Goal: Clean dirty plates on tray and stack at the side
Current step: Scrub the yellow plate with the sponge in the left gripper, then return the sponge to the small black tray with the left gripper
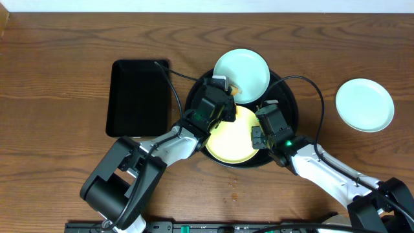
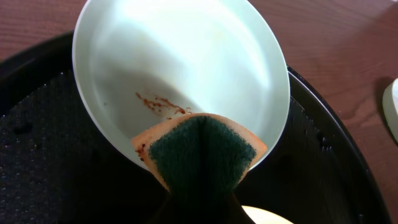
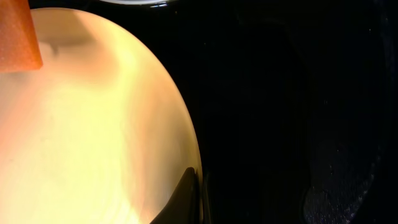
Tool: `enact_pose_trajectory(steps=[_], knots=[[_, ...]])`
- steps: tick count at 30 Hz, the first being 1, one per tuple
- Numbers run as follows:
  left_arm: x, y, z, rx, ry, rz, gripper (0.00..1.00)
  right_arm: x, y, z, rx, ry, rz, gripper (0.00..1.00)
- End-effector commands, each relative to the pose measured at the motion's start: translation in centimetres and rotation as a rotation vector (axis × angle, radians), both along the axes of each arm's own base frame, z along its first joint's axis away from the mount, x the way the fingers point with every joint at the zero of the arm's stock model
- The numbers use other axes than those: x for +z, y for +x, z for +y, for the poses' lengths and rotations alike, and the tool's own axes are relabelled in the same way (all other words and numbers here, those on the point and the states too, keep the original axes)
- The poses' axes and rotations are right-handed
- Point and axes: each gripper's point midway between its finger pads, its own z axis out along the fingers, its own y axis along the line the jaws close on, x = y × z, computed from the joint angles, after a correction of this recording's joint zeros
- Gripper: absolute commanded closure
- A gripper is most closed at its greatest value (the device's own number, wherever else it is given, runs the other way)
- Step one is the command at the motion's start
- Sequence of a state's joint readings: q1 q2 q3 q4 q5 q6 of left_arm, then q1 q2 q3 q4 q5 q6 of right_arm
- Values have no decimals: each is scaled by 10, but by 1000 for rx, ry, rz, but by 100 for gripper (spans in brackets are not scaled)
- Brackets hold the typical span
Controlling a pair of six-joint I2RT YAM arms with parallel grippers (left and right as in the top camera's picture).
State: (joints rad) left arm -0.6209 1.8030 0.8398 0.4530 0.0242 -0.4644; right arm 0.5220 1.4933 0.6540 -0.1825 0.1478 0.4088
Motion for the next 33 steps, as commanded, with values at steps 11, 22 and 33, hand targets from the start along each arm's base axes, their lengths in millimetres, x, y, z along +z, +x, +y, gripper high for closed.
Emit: enact_pose_trajectory(steps=[11, 22, 33], knots=[[-15, 3, 7, 37, 30, 8, 92, -3, 2, -7, -10, -15, 5, 99], [-21, 12, 21, 97, 97, -26, 92, -3, 2, -7, -10, -16, 7, 99], [-20, 5, 25, 63, 158, -18, 93, -3, 2, -7, -10, -16, 7, 99]])
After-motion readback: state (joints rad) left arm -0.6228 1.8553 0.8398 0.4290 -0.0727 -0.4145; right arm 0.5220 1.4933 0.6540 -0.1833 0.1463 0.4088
